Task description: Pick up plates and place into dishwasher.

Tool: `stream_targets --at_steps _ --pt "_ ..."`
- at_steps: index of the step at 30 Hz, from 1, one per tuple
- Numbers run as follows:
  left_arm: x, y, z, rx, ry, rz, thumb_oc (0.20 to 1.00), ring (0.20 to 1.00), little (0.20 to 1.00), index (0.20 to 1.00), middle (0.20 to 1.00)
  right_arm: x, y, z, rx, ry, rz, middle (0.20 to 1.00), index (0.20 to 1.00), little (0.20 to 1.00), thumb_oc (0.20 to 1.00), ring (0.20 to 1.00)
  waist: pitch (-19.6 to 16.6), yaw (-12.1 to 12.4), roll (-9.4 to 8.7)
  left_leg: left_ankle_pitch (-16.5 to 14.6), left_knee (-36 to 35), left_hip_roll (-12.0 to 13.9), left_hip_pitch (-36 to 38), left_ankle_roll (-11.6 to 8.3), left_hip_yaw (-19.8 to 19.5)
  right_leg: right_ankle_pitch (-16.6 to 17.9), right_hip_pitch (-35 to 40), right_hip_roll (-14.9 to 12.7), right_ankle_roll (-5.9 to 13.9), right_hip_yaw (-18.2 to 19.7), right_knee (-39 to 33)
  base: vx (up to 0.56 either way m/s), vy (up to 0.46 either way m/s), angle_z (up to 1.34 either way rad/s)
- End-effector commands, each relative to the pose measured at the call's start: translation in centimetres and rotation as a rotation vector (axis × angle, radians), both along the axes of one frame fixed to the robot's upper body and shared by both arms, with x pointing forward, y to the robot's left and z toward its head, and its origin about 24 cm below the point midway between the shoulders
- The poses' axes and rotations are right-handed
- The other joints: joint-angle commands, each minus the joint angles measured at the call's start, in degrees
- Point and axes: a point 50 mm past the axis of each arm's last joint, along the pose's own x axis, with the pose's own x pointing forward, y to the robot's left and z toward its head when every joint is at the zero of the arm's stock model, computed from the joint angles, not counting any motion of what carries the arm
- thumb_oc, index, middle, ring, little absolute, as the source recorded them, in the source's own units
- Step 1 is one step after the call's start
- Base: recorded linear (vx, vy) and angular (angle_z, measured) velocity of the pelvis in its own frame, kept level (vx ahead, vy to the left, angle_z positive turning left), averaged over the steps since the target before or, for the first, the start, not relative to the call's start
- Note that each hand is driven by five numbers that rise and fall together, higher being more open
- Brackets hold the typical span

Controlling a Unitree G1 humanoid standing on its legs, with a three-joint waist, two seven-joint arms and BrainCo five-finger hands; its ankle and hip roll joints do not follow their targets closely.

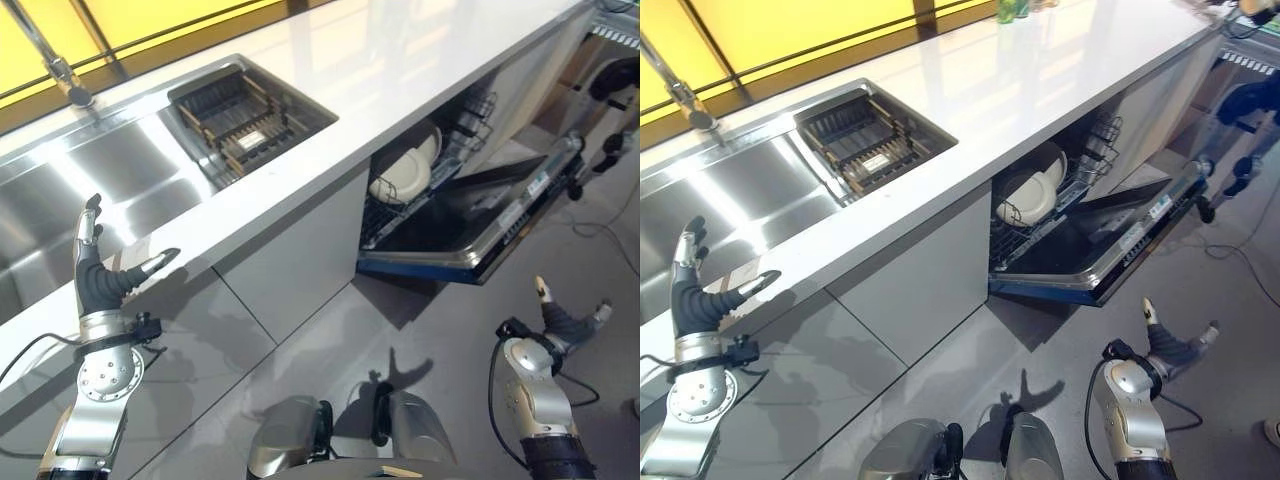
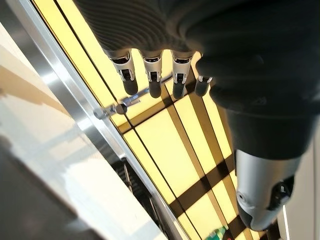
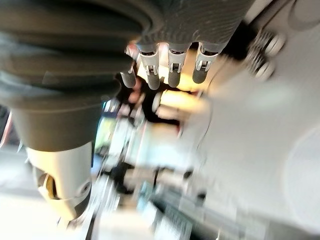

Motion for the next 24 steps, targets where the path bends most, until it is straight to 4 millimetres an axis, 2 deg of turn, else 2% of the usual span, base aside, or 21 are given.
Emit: stream_targets --at_steps 1,4,7,10,13,15,18,20,22,24 --pt "-1.3 0.1 2.4 0.141 -0.079 -0.049 1.0 1.0 1.0 1.0 1.0 -0.2 0.0 0.2 0.057 -0.096 -0.082 1.0 1.0 1.0 1.0 1.0 -0.13 0.12 -1.19 -9.47 16.4 0.74 -6.88 3.67 -1.45 14.94 1.28 -6.22 7.21 4.52 -10.66 -0.01 -0.074 -0.32" --pt "-1.3 -0.5 2.1 0.141 -0.063 -0.062 1.0 1.0 1.0 1.0 1.0 0.1 0.6 -1.1 0.164 -0.131 -0.03 1.0 1.0 1.0 1.0 1.0 1.95 0.19 0.14 -10.47 21.34 2.08 -9.85 4.2 -0.36 13.43 -1.83 -6.62 7.69 3.39 -4.71 -0.04 -0.059 -0.25" --pt "-0.7 -1.1 2.3 0.129 -0.094 -0.062 1.0 1.0 1.0 1.0 1.0 1.6 1.2 -1.1 0.295 -0.285 0.043 1.0 1.0 1.0 1.0 1.0 5.2 0.14 1.81 -11.61 26.78 2.42 -15.02 4.44 -0.01 10.98 -7.02 -6.48 8.14 3.4 1.27 -0.15 -0.045 -0.26" --pt "0.5 -2.1 3.0 0.108 -0.169 -0.095 1.0 1.0 1.0 1.0 1.0 4.4 1.1 0.0 0.359 -0.433 0.102 1.0 1.0 1.0 1.0 1.0 8.96 0.22 3.69 -12.42 30.48 1.41 -20.41 4.06 -1.09 7.42 -12.05 -5.53 8.17 3.37 6.4 -0.23 -0.048 -0.05" --pt "1.7 -3.8 3.8 0.125 -0.222 -0.18 1.0 1.0 1.0 1.0 1.0 6.6 0.4 2.1 0.325 -0.515 0.13 1.0 1.0 1.0 1.0 1.0 9.05 0.76 5.0 -12.07 31.45 0.22 -25.8 2.88 -2.73 4.84 -17.25 -4.8 6.9 2.67 9.22 -0.13 -0.078 0.15" --pt "2.1 -4.3 4.1 0.087 -0.23 -0.212 1.0 1.0 1.0 1.0 1.0 7.4 0.2 3.4 0.298 -0.557 0.162 1.0 1.0 1.0 1.0 1.0 9.05 1.02 5.33 -10.75 30.29 -0.49 -26.97 2.29 -3.55 4.88 -19.18 -4.49 6.24 2.7 9.85 -0.02 -0.07 0.08" --pt "1.8 -5.2 4.0 0.018 -0.27 -0.259 1.0 1.0 1.0 1.0 1.0 7.1 1.3 6.7 0.029 -0.586 0.257 1.0 1.0 1.0 1.0 1.0 9.05 1.0 5.17 -8.01 24.82 -1.79 -25.6 1.2 -5.73 5.12 -18.88 -3.03 5.4 2.43 8.06 0.01 -0.076 0.28" --pt "1.0 -5.2 4.3 -0.026 -0.338 -0.241 1.0 1.0 1.0 1.0 1.0 6.2 2.5 10.9 -0.228 -0.676 0.382 1.0 1.0 1.0 1.0 1.0 9.05 0.56 4.37 -5.96 19.42 -1.92 -23.31 0.81 -7.07 5.94 -16.58 -2.03 4.73 2.17 4.12 -0.05 -0.012 -0.08" --pt "0.5 -4.8 4.5 -0.072 -0.402 -0.207 1.0 1.0 1.0 1.0 1.0 4.9 3.6 14.0 -0.462 -0.775 0.52 1.0 1.0 1.0 1.0 1.0 9.04 -0.18 3.56 -4.8 15.17 -1.67 -19.94 0.27 -7.46 6.44 -13.51 -1.11 4.12 2.06 -0.31 -0.11 0.092 -0.03" --pt "0.4 -4.8 4.5 -0.093 -0.43 -0.184 1.0 1.0 1.0 1.0 1.0 4.1 4.2 15.8 -0.575 -0.843 0.603 1.0 1.0 1.0 1.0 1.0 8.02 -0.48 2.55 -3.16 13.24 -1.86 -17.75 -0.45 -7.89 6.88 -11.0 -0.36 3.51 2.01 -3.82 -0.11 0.139 -0.23"
